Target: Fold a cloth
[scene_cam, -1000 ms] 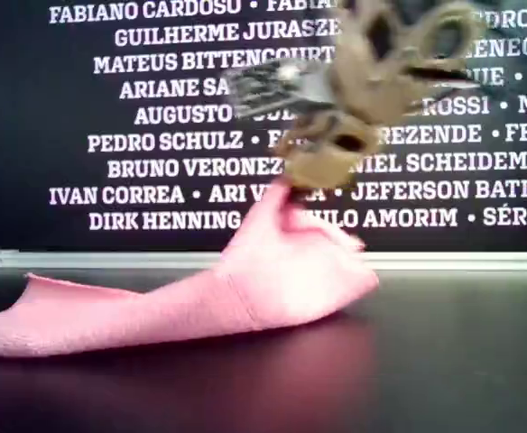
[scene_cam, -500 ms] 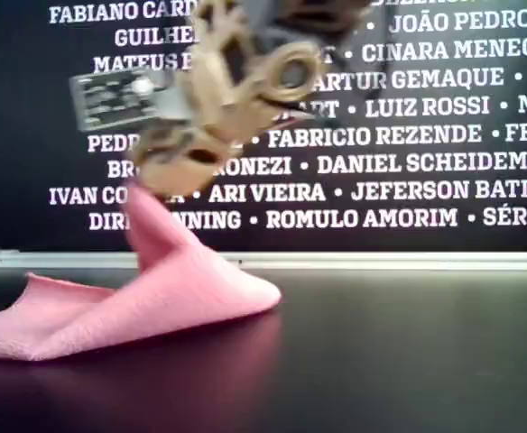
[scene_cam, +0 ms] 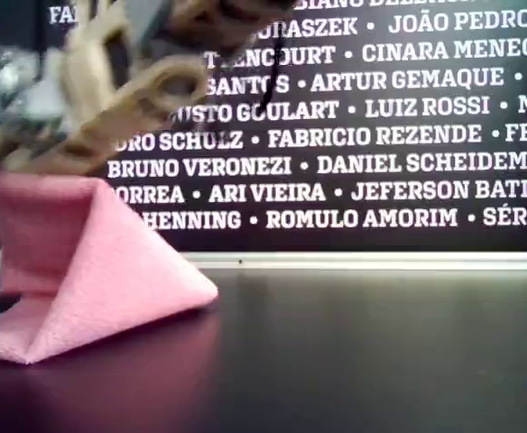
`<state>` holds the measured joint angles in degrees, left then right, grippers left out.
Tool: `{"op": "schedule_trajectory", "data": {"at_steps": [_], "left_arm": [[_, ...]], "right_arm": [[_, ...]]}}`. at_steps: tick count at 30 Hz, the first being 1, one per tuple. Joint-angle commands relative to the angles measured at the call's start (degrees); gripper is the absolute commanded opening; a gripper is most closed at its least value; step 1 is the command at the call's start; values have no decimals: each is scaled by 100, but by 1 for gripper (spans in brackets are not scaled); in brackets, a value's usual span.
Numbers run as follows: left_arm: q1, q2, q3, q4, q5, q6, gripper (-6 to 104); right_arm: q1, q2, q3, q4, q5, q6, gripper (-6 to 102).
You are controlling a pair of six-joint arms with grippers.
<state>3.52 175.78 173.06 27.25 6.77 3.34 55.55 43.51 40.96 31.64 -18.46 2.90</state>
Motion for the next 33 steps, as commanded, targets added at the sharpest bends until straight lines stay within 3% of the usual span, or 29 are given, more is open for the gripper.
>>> {"op": "schedule_trajectory", "data": {"at_steps": [1,4,9,13,24,33], "left_arm": [[158,88,-70,-79,-26,35,64],[158,88,-70,-79,-26,35,64],[149,88,-70,-79,-18,35,64],[132,88,-70,-70,-9,35,64],[149,88,-70,-70,9,35,64],[114,88,-70,-70,35,35,64]], "right_arm": [[35,-70,-457,-79,26,53,3],[26,-360,-466,-79,9,62,9],[35,-492,-457,-79,-70,53,37],[35,-483,-396,-79,-70,44,52],[-35,158,-325,-70,-70,-9,54],[-246,1327,44,633,9,-44,54]]}}
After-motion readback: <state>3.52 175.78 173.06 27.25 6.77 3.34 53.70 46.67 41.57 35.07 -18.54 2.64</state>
